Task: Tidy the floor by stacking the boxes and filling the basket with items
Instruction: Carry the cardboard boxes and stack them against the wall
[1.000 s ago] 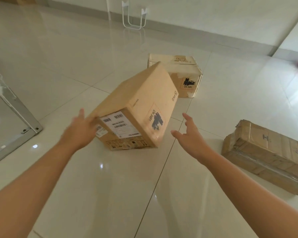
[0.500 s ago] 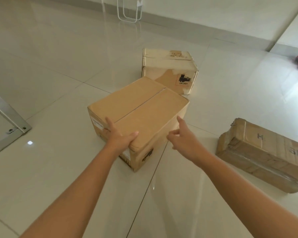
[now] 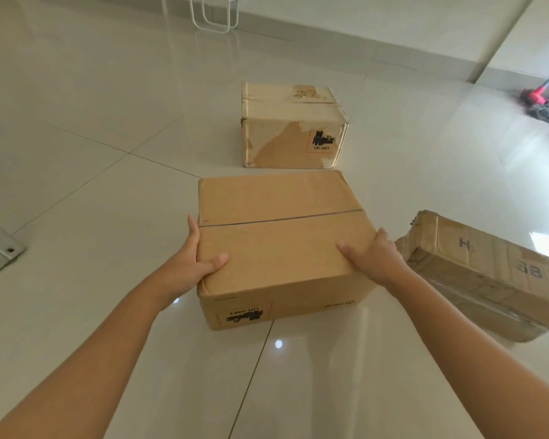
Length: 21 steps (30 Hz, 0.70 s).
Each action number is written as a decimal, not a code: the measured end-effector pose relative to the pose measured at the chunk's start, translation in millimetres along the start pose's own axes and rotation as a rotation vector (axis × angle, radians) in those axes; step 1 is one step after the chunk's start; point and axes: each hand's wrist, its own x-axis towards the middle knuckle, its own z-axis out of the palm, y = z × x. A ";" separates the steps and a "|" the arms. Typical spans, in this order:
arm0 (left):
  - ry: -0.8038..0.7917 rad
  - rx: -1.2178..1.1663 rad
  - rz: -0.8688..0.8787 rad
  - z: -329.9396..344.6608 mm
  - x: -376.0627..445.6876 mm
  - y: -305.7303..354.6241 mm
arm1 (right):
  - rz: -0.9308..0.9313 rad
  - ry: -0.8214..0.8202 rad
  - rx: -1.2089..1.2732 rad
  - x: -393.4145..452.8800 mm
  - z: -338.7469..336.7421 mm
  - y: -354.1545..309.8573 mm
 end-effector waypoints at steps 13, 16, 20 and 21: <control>0.151 -0.093 0.114 43.4 -95.1 -21.0 | 0.002 0.060 0.190 -102.1 1.8 48.8; 0.178 -0.140 0.091 33.9 -136.9 -25.8 | -0.076 -0.024 0.181 -136.4 -4.3 52.8; 0.261 -0.200 0.080 -4.9 -198.1 -14.9 | -0.222 -0.119 0.290 -185.7 -19.5 27.8; 0.295 -0.240 0.081 -15.2 -217.0 -11.1 | -0.246 -0.147 0.338 -201.1 -23.9 20.3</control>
